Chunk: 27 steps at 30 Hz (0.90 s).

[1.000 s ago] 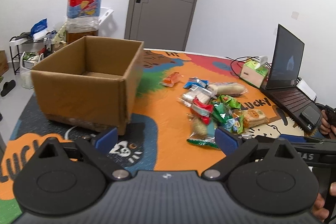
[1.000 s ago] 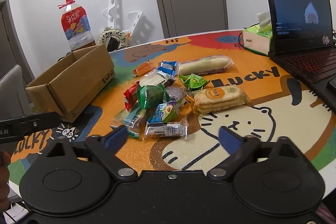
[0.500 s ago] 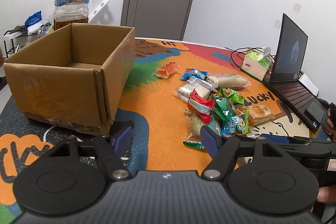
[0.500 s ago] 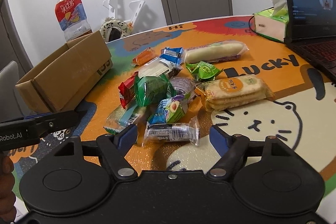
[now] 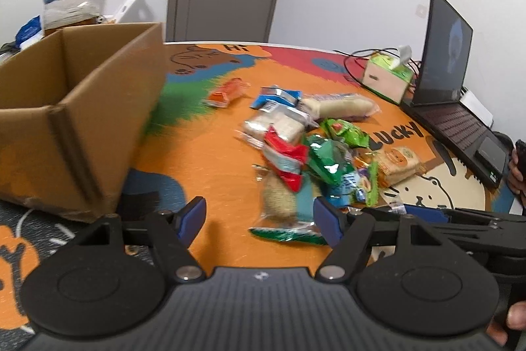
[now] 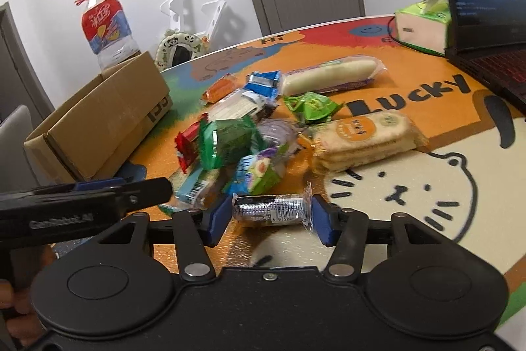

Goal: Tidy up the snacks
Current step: 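Reach both tools to the snack pile and close on two packets, then carry the wrapped bar in the left tool while the right tool carries the silver bar into the box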

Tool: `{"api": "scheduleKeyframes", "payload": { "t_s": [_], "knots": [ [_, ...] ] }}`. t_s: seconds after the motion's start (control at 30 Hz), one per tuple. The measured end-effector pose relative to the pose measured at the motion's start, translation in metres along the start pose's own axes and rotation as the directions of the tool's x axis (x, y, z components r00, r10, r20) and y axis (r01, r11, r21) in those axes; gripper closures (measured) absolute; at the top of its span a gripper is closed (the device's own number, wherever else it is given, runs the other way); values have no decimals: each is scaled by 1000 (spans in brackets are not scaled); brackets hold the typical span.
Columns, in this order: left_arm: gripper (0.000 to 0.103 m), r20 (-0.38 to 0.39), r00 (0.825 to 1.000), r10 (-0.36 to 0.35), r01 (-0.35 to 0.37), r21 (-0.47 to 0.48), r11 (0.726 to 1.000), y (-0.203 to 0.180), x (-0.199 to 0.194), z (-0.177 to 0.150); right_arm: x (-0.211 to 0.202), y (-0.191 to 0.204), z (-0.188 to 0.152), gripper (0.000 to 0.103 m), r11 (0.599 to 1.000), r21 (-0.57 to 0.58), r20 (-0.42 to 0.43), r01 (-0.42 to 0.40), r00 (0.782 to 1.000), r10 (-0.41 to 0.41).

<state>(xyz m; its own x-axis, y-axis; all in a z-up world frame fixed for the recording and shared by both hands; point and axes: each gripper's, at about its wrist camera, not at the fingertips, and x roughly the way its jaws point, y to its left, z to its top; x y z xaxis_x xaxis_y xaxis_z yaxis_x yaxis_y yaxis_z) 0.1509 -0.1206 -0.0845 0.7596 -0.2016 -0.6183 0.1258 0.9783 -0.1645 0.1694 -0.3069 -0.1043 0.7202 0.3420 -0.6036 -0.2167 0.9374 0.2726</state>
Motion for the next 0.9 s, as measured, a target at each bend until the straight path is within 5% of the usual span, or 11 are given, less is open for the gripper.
{"api": "scheduleKeyframes", "payload": {
  "t_s": [0.43, 0.63, 0.73, 0.9],
  "knots": [
    [33, -21, 1000, 7, -6, 51, 999, -23, 29, -3, -8, -19, 0, 46, 998, 15, 21, 58, 998, -59],
    [56, 6, 999, 34, -34, 68, 997, -21, 24, -7, -1, -7, -2, 34, 996, -37, 18, 84, 996, -84],
    [57, 13, 999, 37, -38, 48, 998, -16, 18, -8, 0, -2, -3, 46, 992, -69, 28, 110, 994, -108],
    [57, 31, 999, 23, -24, 21, 999, -8, 3, -9, -8, 2, -3, 50, 996, -60, 41, 73, 997, -71]
  ]
}}
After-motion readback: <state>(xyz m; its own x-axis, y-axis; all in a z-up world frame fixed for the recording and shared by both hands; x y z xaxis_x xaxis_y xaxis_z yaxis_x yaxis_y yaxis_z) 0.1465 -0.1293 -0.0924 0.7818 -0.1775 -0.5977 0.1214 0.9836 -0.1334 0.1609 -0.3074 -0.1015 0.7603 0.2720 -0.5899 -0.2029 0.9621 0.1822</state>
